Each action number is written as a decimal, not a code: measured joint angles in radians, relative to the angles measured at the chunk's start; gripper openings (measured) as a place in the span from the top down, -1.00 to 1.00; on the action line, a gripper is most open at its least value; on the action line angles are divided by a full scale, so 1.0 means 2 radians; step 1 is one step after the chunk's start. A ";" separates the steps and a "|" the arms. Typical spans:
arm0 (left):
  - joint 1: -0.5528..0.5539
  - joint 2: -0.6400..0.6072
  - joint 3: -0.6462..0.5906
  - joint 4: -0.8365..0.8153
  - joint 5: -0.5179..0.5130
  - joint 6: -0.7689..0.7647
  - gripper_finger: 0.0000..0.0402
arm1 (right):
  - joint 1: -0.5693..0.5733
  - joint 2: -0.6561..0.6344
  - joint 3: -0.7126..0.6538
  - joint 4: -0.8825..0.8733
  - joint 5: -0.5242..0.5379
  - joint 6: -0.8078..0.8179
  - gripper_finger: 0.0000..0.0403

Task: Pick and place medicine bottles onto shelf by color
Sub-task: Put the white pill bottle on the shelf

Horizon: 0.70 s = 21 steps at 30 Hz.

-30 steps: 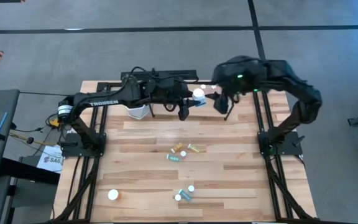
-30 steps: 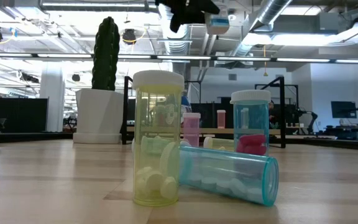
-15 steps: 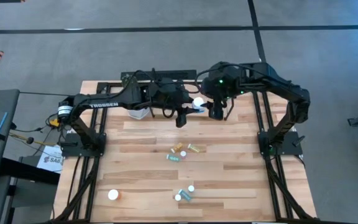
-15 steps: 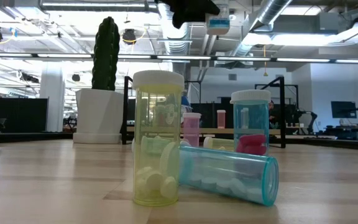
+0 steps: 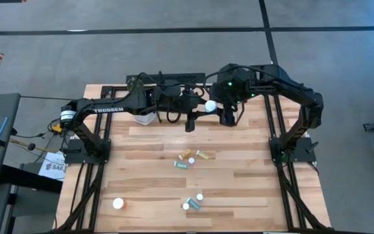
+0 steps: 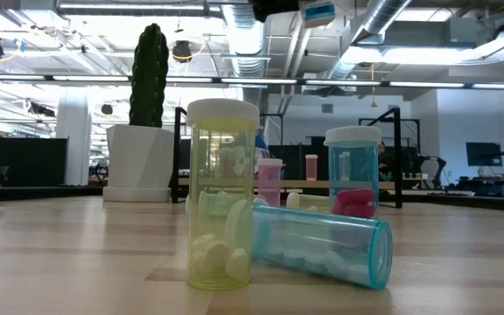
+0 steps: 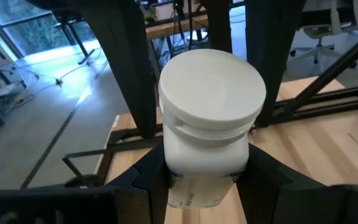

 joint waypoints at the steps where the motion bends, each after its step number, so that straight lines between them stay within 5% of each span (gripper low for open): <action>1: 0.000 0.000 0.000 0.001 0.003 0.000 0.38 | 0.000 0.000 0.000 0.000 -0.001 -0.001 -0.25; 11: -0.002 0.000 0.000 -0.001 0.011 -0.032 0.37 | 0.001 0.000 0.000 -0.003 -0.010 -0.007 0.24; 21: -0.001 0.000 0.000 0.001 -0.035 -0.079 -0.04 | -0.006 -0.001 0.000 -0.020 -0.004 0.005 0.17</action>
